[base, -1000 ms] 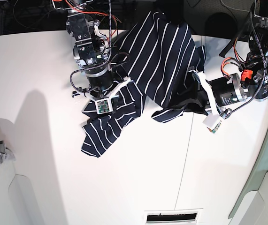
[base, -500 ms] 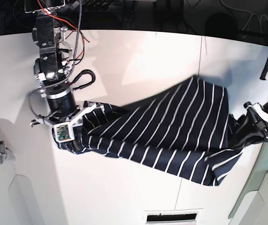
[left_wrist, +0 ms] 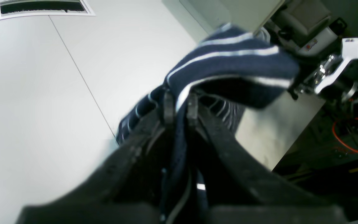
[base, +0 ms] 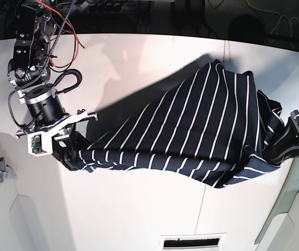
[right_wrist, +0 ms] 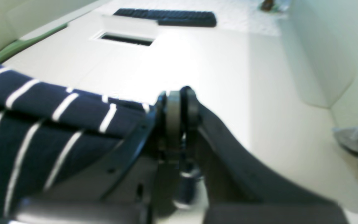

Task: Layout the t-shirt on the table in an organized manner, then fold the t-shirt properly
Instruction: 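Stretch the shirt between both grippers, pulling them apart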

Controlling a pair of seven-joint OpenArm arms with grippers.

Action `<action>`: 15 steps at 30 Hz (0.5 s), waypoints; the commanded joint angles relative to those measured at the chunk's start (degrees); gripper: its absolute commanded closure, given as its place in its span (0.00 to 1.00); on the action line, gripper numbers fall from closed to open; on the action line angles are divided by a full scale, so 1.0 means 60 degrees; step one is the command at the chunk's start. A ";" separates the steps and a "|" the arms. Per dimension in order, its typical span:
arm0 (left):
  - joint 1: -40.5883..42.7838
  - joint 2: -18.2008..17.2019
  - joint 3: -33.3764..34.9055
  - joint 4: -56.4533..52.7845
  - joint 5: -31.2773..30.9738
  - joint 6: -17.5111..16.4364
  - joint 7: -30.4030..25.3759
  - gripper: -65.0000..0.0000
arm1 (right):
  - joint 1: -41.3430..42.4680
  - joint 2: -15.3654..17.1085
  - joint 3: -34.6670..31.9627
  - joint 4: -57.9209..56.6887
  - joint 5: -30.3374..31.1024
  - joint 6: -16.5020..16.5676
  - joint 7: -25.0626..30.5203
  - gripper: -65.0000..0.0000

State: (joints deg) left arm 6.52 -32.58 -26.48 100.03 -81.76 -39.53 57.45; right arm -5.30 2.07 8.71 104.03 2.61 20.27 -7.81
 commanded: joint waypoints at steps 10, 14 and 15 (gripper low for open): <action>-0.0131 -0.0211 -0.0109 0.0157 -0.0541 -0.0079 0.0535 1.00 | -0.0612 0.0047 0.0044 0.1053 0.0284 0.0164 0.0372 1.00; -0.0098 -0.0208 -0.0109 0.0157 -0.0541 -0.0079 0.0539 1.00 | -0.0612 0.0047 0.0255 0.1177 0.0237 0.0076 0.0364 1.00; -0.0098 -0.0208 -0.0106 0.0157 -0.0541 -0.0079 0.0543 1.00 | -0.0601 0.0047 0.0357 0.1144 0.0240 0.0073 0.0361 1.00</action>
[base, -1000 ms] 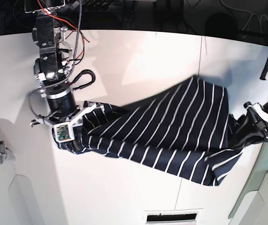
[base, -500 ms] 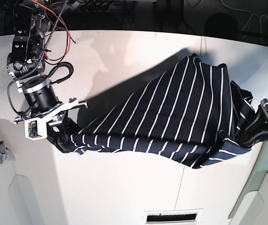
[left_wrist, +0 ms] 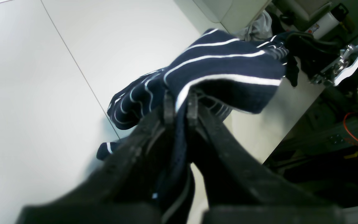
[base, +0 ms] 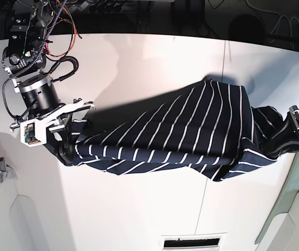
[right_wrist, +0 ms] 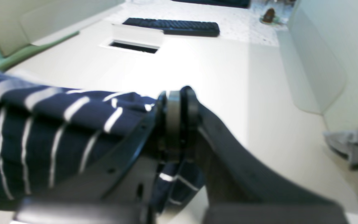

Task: Layout the t-shirt on the table in an organized manner, then fold the t-shirt properly
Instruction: 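Stretch the shirt between both grippers, pulling them apart, then lower the shirt, release with the right gripper and regrasp nearby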

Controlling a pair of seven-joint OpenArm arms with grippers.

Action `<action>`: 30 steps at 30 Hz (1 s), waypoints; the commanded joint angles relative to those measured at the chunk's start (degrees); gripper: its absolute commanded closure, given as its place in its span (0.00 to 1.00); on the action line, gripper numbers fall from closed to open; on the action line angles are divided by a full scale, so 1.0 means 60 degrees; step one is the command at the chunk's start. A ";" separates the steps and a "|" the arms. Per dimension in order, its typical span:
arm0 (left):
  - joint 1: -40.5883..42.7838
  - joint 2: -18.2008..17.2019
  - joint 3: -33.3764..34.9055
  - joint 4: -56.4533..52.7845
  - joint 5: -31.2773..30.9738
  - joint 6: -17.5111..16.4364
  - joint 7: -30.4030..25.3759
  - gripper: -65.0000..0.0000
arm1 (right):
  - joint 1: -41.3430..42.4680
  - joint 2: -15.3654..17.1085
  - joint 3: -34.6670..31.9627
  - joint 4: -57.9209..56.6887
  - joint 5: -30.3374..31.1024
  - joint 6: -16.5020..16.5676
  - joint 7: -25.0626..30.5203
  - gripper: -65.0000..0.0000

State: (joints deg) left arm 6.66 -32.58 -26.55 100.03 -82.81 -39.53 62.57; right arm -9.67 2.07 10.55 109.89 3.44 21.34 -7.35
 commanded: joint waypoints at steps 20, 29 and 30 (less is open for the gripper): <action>-0.0200 -0.0204 0.0736 0.0940 0.0816 -0.0079 -0.1759 1.00 | 0.0761 0.0022 0.1242 -0.0688 -0.0058 -0.0087 0.0470 1.00; -0.0495 0.0066 0.3767 -0.0772 0.2561 -0.0079 -0.2681 0.56 | 0.2641 0.0000 0.1242 -0.4867 0.0452 -0.0091 0.0463 0.51; -0.0470 0.0066 0.3865 -0.0772 0.2557 -0.0079 -0.2543 0.56 | 0.2630 -0.0018 0.1242 -0.4914 0.0750 -0.0087 0.0463 0.51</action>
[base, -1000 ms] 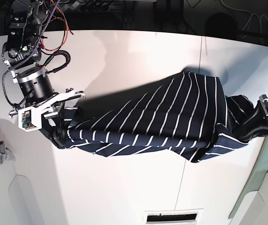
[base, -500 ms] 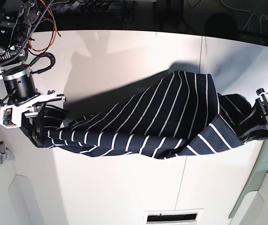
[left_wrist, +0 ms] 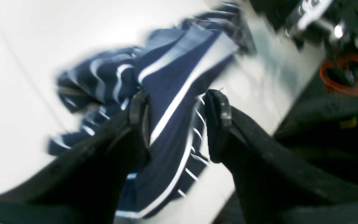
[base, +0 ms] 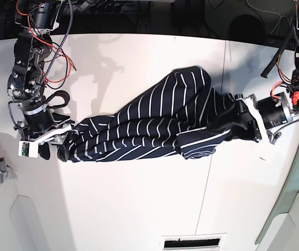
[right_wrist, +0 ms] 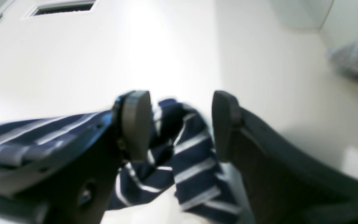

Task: Layout the t-shirt on the table in an organized manner, then fold the t-shirt properly
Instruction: 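Lower the shirt, release with the right gripper and regrasp nearby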

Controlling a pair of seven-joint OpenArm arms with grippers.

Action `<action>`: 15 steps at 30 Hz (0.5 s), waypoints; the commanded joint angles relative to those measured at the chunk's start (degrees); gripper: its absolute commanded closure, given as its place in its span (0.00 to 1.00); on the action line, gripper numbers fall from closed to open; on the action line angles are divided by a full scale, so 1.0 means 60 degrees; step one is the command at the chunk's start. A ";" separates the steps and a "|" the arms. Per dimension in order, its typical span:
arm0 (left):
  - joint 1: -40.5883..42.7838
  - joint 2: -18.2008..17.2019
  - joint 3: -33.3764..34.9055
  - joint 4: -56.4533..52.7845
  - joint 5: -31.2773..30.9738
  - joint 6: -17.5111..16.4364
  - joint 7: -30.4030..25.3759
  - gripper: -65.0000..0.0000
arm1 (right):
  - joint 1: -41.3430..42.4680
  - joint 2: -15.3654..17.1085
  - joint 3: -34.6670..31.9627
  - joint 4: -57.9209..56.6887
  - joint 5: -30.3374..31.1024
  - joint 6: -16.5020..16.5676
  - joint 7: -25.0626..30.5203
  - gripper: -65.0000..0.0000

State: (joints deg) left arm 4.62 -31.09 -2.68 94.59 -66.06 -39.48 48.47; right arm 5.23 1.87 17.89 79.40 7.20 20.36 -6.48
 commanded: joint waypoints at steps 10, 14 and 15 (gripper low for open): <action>-0.0138 -0.0168 -0.0146 0.0138 -0.0729 -0.0086 -0.0033 0.56 | -0.0372 -0.0820 -0.0240 0.1005 0.1989 0.2080 0.0313 0.51; -0.0138 -0.0164 -0.0146 0.0138 -0.1177 -0.0086 -0.0029 0.56 | -0.0361 -0.0976 -0.1395 0.0911 0.1847 0.2069 0.0324 0.51; -0.0135 -0.0164 -0.0146 0.0138 -0.1246 -0.0086 -0.0029 0.56 | -0.0321 -0.0976 -0.1789 0.0838 0.1661 0.2022 0.0328 0.51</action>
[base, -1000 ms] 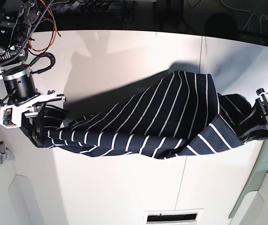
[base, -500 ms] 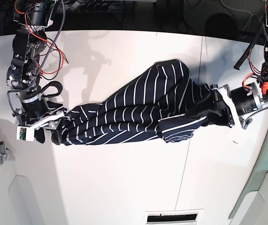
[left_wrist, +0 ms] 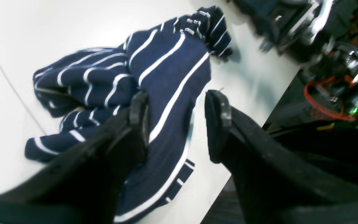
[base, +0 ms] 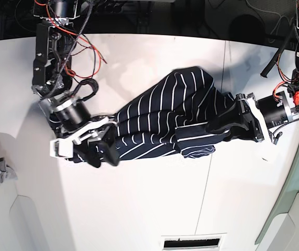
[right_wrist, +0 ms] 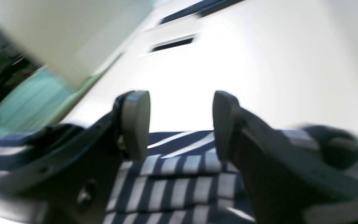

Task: Layout the t-shirt on the table in an organized manner, then fold the t-shirt properly
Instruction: 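Lower the shirt, release with the right gripper and regrasp nearby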

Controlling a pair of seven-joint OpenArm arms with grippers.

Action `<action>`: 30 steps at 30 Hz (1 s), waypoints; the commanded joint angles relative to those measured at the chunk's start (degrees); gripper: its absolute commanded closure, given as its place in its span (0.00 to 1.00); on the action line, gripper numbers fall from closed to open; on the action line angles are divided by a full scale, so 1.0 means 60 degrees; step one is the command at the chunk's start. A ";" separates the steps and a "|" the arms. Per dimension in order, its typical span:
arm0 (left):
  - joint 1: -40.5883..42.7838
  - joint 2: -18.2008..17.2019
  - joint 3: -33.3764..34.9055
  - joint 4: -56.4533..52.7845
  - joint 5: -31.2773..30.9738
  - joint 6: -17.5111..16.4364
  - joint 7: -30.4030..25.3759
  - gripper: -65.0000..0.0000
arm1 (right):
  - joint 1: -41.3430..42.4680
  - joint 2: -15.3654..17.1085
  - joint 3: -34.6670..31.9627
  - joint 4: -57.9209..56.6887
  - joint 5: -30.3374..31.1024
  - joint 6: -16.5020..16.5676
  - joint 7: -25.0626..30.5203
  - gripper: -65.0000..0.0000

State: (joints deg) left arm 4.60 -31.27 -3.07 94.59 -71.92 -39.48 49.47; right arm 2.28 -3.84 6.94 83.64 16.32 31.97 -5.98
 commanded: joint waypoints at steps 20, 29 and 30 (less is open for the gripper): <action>-0.0160 -0.0135 -0.0080 0.0138 -0.0219 -0.0086 -0.0066 0.56 | 0.0630 -0.0809 -0.2841 -0.1147 0.0481 0.0178 0.0554 0.52; -0.0306 -0.0138 -0.0080 0.0138 -0.0138 -0.0086 -0.0109 0.56 | 0.0419 -0.0809 -0.2841 -0.1107 0.0969 0.0317 0.0368 0.52; -0.0313 -0.0135 -0.0080 0.0138 -0.0025 -0.0086 -0.0146 0.56 | 0.0375 -0.0809 -0.2841 -0.1053 0.0987 0.0317 0.0368 0.52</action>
State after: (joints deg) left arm 3.62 -31.27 -3.07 94.59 -70.83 -39.48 49.89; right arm 3.75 -8.25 -9.93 76.05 21.02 32.45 -4.97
